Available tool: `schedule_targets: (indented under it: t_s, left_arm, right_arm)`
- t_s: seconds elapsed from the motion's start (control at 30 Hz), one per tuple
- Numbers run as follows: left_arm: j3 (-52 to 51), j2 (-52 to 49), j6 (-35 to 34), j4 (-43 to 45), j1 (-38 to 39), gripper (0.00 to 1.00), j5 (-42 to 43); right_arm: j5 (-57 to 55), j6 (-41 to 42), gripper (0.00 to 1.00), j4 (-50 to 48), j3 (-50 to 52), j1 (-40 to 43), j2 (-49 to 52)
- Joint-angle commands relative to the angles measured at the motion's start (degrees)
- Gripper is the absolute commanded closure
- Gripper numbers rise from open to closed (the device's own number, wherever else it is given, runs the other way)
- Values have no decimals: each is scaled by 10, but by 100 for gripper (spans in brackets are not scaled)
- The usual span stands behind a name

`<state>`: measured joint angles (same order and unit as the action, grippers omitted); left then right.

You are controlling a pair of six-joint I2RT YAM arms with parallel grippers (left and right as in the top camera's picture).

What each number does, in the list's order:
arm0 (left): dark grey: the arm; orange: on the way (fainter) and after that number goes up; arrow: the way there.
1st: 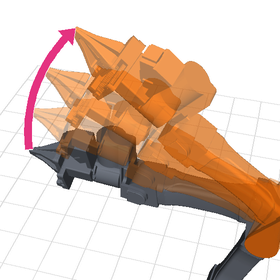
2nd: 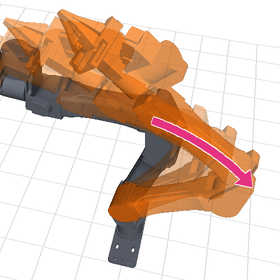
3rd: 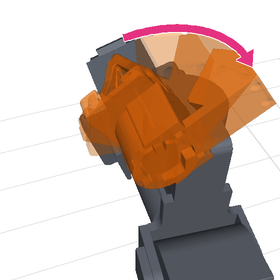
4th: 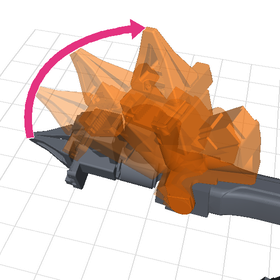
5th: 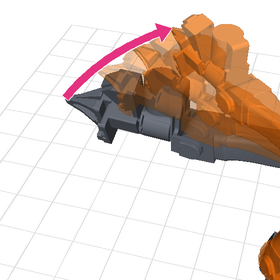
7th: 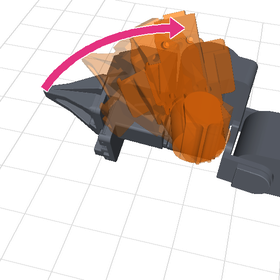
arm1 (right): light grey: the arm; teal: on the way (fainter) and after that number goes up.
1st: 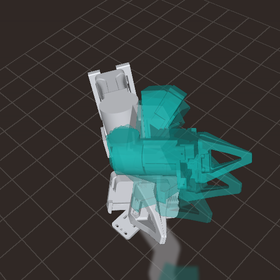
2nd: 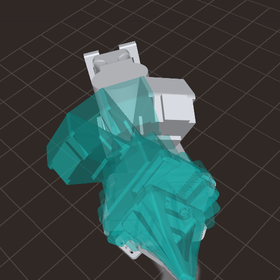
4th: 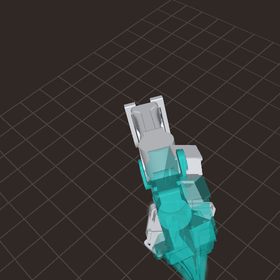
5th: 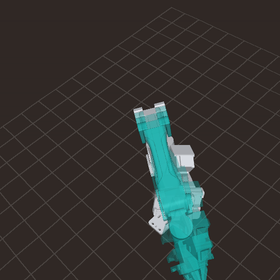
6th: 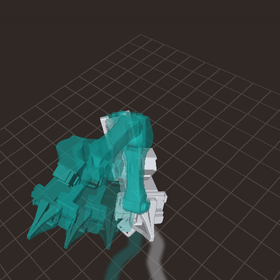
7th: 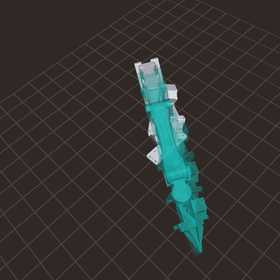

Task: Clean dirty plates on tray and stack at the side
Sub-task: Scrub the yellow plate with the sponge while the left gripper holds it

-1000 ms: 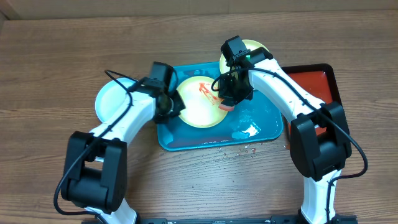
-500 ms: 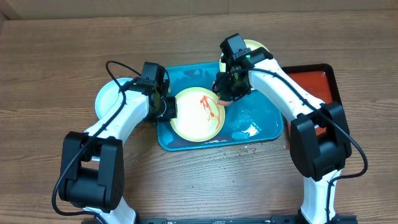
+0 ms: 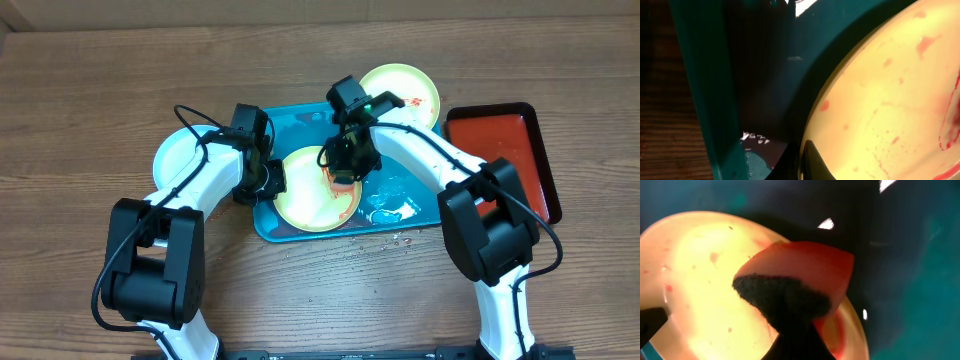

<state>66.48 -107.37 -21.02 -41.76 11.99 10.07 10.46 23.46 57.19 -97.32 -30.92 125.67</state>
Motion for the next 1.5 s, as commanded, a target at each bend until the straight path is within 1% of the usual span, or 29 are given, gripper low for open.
schedule_targets:
  t_s: [0.0, 0.07, 0.1, 0.27, 0.4, 0.53, 0.67, 0.8, 0.87, 0.97, 1.1, 1.2, 1.33, 1.4, 1.47]
  left_arm:
    - [8, -13, -13, -2, 0, 96, -2]
    - [8, -13, -13, -3, 0, 96, -2]
    - [8, -13, -13, -4, 0, 96, -2]
    - [8, -13, -13, -6, 0, 96, 1]
    - [8, -13, -13, -5, 0, 96, 1]
    - [8, -13, -13, -6, 0, 96, 1]
    - [8, -13, -13, -7, 0, 96, 1]
    - [8, -13, -13, -10, 0, 96, 1]
    - [8, -13, -13, -9, 0, 96, 1]
    - [8, -13, -13, -10, 0, 96, 1]
    - [8, -13, -14, -14, 0, 96, 1]
    - [8, -13, -24, -14, 0, 96, 1]
    - [8, -13, -24, -13, 0, 96, 1]
    - [8, -13, -24, -13, 0, 96, 1]
    - [8, -13, -24, -13, 0, 96, 1]
  right_arm:
    - [-49, 95, 96, 26, -3, 0, 23]
    - [-87, 137, 96, 46, -3, 1, 29]
    - [-96, 144, 96, 51, -3, 1, 31]
    - [-88, 143, 96, 38, -3, -1, 33]
    - [-38, 143, 96, -7, -3, -11, 48]
    - [63, 152, 96, -69, -3, -27, 80]
    - [95, 150, 96, -79, -3, -42, 85]
    - [137, 101, 96, -71, -11, -54, 85]
    - [140, 81, 96, -40, -20, -54, 85]
    - [108, 50, 96, 29, -40, -49, 85]
    - [-7, 45, 96, 128, -76, -35, 85]
    - [-103, 46, 96, 175, -95, -25, 85]
    - [-183, 45, 96, 174, -97, -20, 85]
    - [-179, 36, 96, 144, -97, -20, 85]
    - [-144, 20, 96, 105, -97, -21, 85]
